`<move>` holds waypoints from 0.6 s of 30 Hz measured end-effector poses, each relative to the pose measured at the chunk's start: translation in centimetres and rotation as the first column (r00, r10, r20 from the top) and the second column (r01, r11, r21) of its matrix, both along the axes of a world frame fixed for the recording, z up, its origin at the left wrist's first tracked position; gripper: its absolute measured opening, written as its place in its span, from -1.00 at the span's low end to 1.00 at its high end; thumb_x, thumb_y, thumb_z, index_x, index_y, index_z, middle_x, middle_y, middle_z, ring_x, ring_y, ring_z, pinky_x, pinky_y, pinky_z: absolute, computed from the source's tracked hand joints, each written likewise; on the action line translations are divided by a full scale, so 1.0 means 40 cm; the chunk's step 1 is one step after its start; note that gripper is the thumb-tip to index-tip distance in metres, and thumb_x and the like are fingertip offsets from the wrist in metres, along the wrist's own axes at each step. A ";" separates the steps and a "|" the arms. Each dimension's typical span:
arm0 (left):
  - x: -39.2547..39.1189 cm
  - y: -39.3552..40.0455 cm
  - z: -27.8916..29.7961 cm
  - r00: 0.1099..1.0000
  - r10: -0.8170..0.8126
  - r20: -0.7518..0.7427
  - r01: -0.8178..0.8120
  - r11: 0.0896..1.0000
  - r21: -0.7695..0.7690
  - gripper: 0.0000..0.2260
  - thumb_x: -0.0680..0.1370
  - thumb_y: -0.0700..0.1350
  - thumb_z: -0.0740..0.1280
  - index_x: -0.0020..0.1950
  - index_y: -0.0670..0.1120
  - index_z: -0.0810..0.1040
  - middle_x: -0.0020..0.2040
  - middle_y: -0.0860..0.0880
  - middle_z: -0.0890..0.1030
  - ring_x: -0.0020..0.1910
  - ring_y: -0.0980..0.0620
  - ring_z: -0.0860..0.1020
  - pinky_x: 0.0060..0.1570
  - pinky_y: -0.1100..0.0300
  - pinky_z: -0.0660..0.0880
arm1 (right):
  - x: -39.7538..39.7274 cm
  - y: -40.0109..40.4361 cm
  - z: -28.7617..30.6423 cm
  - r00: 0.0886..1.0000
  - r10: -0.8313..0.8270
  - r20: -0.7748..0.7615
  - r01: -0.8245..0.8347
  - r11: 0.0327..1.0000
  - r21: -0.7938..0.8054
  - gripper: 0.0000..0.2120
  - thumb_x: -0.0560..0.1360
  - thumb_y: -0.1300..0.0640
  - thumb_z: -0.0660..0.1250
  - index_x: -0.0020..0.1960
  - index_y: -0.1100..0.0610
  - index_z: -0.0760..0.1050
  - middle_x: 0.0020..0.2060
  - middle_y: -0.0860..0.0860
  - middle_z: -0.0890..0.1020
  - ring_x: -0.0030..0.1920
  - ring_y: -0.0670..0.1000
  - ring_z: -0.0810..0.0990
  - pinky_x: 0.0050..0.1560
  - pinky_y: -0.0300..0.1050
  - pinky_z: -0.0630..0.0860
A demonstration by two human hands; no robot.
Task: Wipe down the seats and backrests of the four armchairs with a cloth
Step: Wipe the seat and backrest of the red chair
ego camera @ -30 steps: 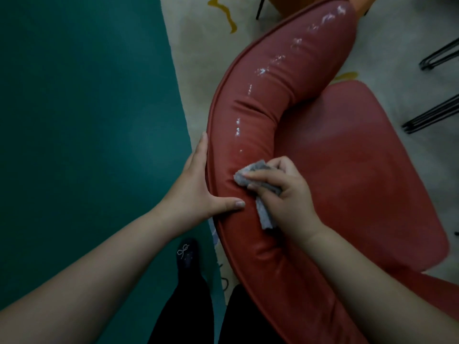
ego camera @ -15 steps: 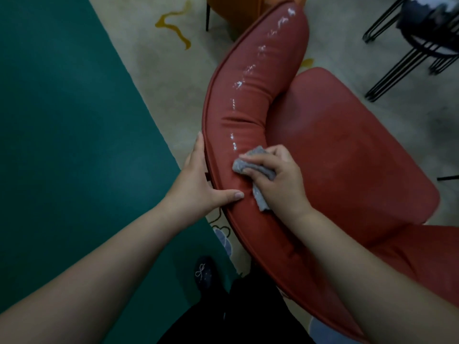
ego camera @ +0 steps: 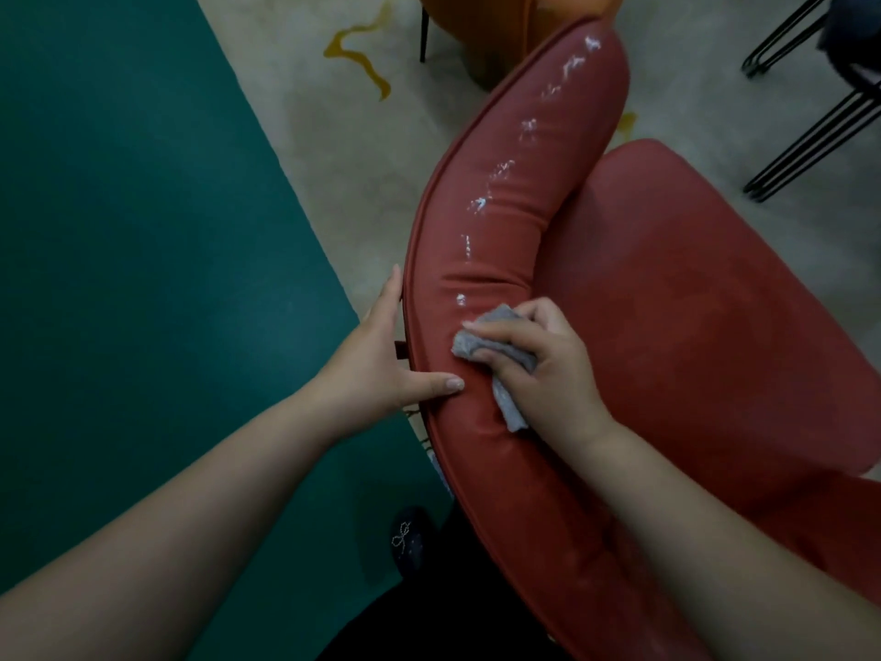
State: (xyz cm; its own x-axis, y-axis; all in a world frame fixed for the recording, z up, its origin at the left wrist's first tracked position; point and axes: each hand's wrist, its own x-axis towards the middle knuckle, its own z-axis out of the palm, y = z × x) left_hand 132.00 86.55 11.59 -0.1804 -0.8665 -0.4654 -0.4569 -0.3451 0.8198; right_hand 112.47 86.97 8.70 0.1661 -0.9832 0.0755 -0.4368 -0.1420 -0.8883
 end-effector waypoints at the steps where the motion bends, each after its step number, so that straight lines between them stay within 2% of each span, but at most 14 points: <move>1: 0.000 -0.007 -0.001 1.000 0.006 -0.008 -0.006 1.000 0.005 0.26 0.09 0.22 0.57 0.57 0.14 -0.18 0.53 0.22 0.11 0.35 0.08 0.44 0.30 0.01 0.44 | 0.015 -0.037 0.003 1.000 -0.001 -0.028 0.000 0.999 -0.034 -0.72 0.39 0.25 0.47 0.09 0.10 0.63 -0.10 0.06 0.43 -0.07 -0.11 0.46 0.06 -0.36 0.41; 6: 0.002 -0.035 -0.013 1.000 0.017 -0.013 -0.017 1.000 0.005 0.29 0.05 0.30 0.59 0.56 0.18 -0.15 0.50 0.27 0.17 0.30 0.11 0.48 0.27 0.02 0.46 | 0.044 -0.120 -0.002 0.999 -0.022 -0.042 0.017 0.995 -0.103 -0.73 0.40 0.23 0.47 0.10 0.12 0.63 -0.12 0.07 0.41 -0.09 -0.05 0.46 0.04 -0.30 0.45; 10: 0.007 -0.055 -0.014 1.000 -0.003 -0.015 0.003 1.000 -0.007 0.26 0.08 0.25 0.60 0.55 0.21 -0.14 0.45 0.34 0.21 0.29 0.16 0.48 0.29 0.04 0.45 | 0.005 -0.020 -0.013 1.000 -0.024 0.020 0.025 0.997 -0.071 -0.70 0.39 0.20 0.44 0.12 0.05 0.61 -0.10 0.04 0.43 -0.06 -0.20 0.45 0.05 -0.39 0.40; 13: 0.008 -0.077 -0.010 1.000 -0.026 0.018 0.026 1.000 -0.009 0.24 0.09 0.24 0.58 0.55 0.21 -0.15 0.42 0.40 0.20 0.32 0.18 0.45 0.32 0.07 0.42 | 0.016 -0.064 -0.014 0.999 -0.047 -0.010 0.046 0.997 -0.068 -0.72 0.39 0.24 0.46 0.10 0.08 0.63 -0.10 0.07 0.44 -0.08 -0.07 0.48 0.04 -0.36 0.43; 15: 0.010 -0.098 -0.009 0.998 -0.045 0.048 0.046 0.999 -0.024 0.25 0.08 0.24 0.56 0.56 0.18 -0.17 0.47 0.33 0.17 0.36 0.15 0.41 0.35 0.08 0.39 | 0.041 -0.129 -0.008 0.997 -0.061 -0.048 0.056 0.993 -0.108 -0.74 0.39 0.26 0.47 0.08 0.13 0.64 -0.11 0.08 0.42 -0.08 -0.06 0.46 0.05 -0.37 0.41; 17: 0.011 -0.123 -0.009 0.997 -0.058 0.058 0.060 0.998 -0.024 0.24 0.09 0.21 0.55 0.56 0.16 -0.17 0.50 0.29 0.15 0.38 0.19 0.37 0.36 0.20 0.35 | 0.049 -0.162 -0.008 0.996 -0.067 -0.064 0.057 0.988 -0.145 -0.75 0.38 0.26 0.47 0.06 0.15 0.65 -0.11 0.06 0.41 -0.08 -0.11 0.43 0.04 -0.41 0.39; 18: 0.013 -0.135 -0.011 0.996 -0.068 0.053 0.069 0.997 -0.027 0.23 0.11 0.19 0.56 0.57 0.15 -0.17 0.46 0.35 0.16 0.36 0.25 0.36 0.32 0.34 0.34 | 0.045 -0.159 -0.012 0.996 -0.068 -0.062 0.058 0.988 -0.141 -0.74 0.38 0.26 0.47 0.07 0.14 0.65 -0.10 0.04 0.41 -0.08 -0.14 0.42 0.04 -0.42 0.39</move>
State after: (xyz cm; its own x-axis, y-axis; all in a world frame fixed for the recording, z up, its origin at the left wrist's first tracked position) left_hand 132.50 81.16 11.15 -0.2160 -0.8660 -0.4509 -0.5206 -0.2885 0.8036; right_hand 114.28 80.59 8.24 0.1135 -0.9726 0.2029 -0.5065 -0.2323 -0.8304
